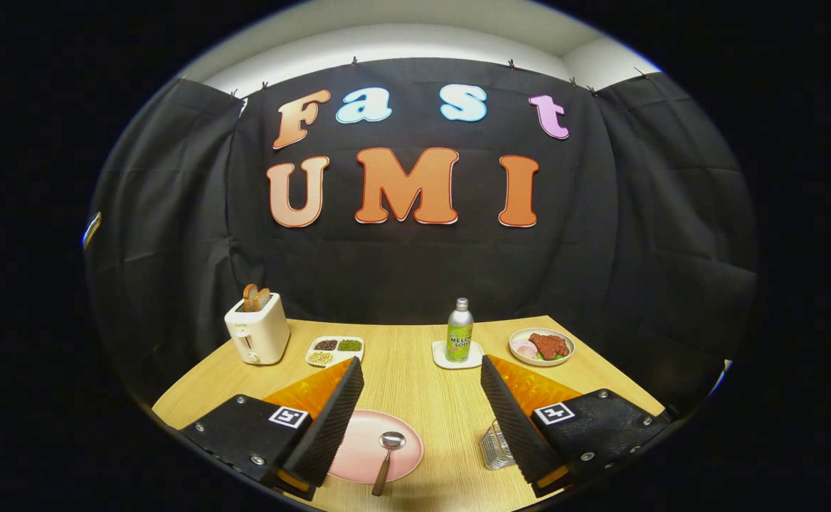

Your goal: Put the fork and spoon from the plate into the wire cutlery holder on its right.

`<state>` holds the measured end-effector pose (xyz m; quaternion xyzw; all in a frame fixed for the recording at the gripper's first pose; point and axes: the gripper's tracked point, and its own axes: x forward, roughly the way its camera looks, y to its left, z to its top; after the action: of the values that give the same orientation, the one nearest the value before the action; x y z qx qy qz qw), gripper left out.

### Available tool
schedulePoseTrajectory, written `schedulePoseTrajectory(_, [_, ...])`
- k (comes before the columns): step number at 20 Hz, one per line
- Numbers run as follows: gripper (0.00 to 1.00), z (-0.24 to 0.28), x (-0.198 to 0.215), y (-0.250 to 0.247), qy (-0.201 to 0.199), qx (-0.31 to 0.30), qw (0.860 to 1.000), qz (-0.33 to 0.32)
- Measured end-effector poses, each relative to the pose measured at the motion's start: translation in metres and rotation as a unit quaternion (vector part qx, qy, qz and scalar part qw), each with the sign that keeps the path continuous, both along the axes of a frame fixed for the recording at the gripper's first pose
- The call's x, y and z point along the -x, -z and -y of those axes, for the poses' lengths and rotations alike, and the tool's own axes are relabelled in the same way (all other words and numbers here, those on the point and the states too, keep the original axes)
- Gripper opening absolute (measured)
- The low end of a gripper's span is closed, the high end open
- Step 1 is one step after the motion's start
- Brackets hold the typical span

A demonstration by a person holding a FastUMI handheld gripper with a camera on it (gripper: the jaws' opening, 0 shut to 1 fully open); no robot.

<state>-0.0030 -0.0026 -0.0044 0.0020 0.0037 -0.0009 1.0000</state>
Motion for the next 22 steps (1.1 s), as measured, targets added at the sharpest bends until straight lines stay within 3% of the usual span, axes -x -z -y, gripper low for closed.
schedulePoseTrajectory(8, [0.99,-0.011,-0.008,0.027,0.003,0.006,1.0,-0.014])
schedulePoseTrajectory(22, [0.96,-0.048,-0.036,0.177,-0.013,0.042,0.988,-0.151])
